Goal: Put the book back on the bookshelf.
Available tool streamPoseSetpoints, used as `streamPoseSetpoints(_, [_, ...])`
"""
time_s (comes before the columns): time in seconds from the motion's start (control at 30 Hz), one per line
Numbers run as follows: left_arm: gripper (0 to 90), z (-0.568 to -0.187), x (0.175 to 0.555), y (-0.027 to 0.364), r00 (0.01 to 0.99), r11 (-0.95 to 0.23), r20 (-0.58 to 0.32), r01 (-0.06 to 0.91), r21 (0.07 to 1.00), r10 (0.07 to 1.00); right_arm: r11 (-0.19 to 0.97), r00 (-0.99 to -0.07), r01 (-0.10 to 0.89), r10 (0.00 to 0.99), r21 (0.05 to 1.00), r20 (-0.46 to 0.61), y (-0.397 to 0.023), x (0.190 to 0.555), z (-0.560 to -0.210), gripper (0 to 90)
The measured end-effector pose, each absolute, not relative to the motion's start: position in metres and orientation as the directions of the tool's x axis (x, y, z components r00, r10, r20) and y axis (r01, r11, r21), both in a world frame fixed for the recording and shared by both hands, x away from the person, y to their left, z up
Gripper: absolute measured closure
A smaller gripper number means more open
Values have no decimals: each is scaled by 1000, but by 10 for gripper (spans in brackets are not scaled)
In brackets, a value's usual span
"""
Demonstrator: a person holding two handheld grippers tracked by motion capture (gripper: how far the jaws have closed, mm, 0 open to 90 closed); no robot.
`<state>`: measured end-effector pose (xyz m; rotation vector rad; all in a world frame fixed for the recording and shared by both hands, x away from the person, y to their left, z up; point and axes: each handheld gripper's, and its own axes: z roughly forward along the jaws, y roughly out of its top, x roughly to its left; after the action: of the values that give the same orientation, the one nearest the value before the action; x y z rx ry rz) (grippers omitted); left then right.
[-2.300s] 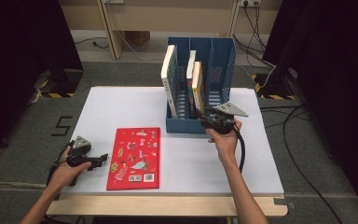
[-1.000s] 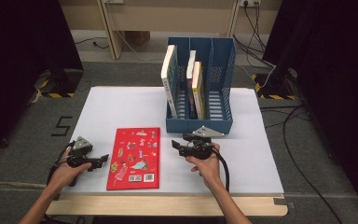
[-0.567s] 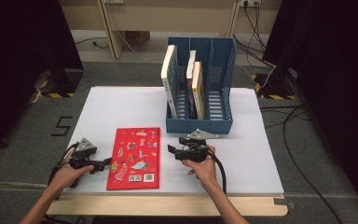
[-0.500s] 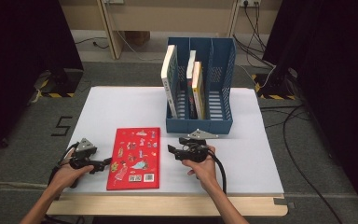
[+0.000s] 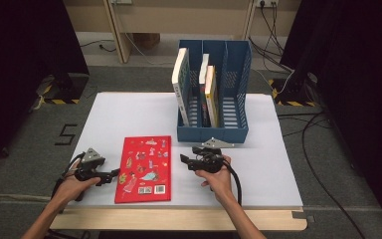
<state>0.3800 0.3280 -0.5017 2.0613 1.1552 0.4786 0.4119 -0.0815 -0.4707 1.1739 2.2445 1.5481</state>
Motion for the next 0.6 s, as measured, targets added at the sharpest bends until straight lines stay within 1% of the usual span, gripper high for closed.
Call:
streamPoseSetpoints(0.23, [207,-502,379,326,544,-354,-24,577,736,838,155,-673,510,685,846,279,-81,412,-473,375])
streamPoseSetpoints(0.6, [200,-503,376,321,552,-357,-20,567,742,834,201,-685,526,676,826,272,-74,411,-479,373])
